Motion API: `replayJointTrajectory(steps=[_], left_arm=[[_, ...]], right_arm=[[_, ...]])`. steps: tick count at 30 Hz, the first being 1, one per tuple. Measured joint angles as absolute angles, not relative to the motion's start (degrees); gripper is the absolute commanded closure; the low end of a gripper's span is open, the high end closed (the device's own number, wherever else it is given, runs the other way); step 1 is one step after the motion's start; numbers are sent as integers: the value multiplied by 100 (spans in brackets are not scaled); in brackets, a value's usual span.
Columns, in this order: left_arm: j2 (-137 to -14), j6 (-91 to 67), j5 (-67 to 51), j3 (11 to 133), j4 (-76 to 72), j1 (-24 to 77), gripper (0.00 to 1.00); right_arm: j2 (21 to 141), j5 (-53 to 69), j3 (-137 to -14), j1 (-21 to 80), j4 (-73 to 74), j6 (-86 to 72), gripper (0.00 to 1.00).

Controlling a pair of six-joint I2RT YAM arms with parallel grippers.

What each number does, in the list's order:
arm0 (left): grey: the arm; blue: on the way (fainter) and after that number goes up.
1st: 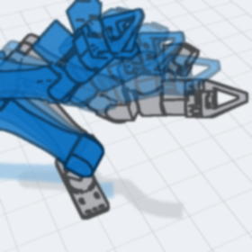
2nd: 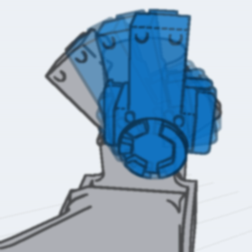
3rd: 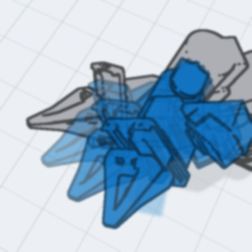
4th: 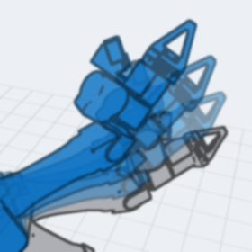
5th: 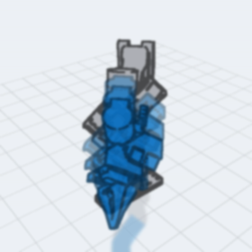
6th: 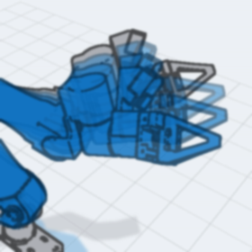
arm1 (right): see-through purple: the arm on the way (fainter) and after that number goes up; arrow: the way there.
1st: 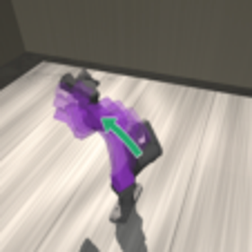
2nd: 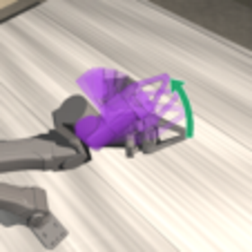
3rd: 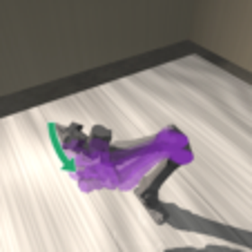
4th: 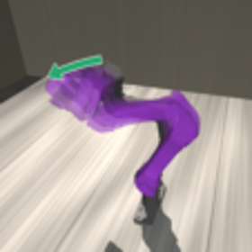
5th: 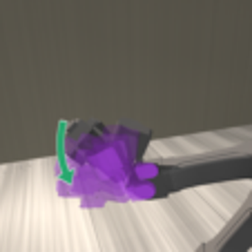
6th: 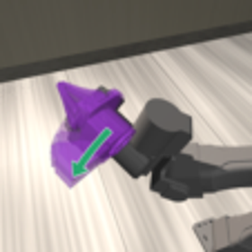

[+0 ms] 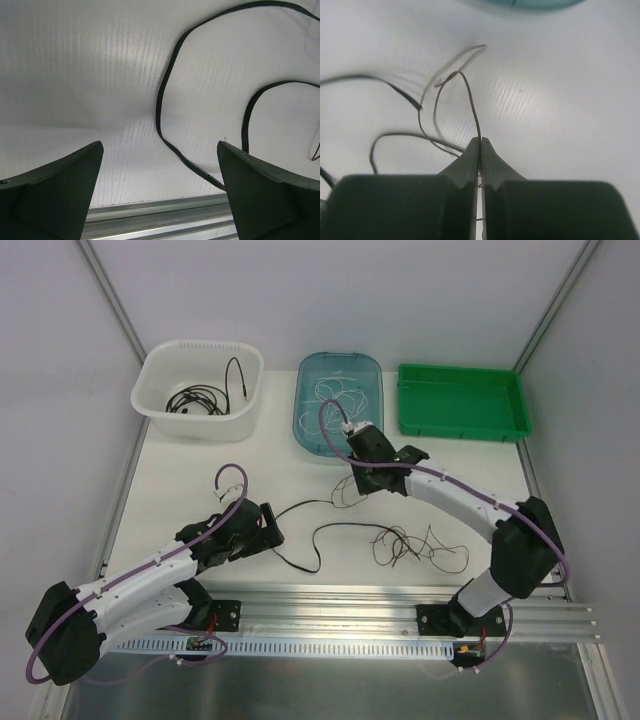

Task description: Untangle the cables

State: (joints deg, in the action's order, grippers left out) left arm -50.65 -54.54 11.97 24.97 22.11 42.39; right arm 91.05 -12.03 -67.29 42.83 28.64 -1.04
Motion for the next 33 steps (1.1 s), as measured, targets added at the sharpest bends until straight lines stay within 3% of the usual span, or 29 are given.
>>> replayJointTrajectory(steps=[11,16,26,33], left_arm=[[-5068,-5450,1194,2497,2211,4239,1],[-5124,-5439,1116,2506,2204,4239,1],[-5179,-5408,954,2539,2171,4239,1],[-5328,-5290,775,2591,2141,4241,1]], right_arm=[[7404,-2333,-9734,3520,3828,1063,99],[7190,-2724,-10051,2799,3529,1374,99],[8698,-2451,-10169,1015,2672,1094,99],[10007,-1946,-10256,309,2130,760,99]])
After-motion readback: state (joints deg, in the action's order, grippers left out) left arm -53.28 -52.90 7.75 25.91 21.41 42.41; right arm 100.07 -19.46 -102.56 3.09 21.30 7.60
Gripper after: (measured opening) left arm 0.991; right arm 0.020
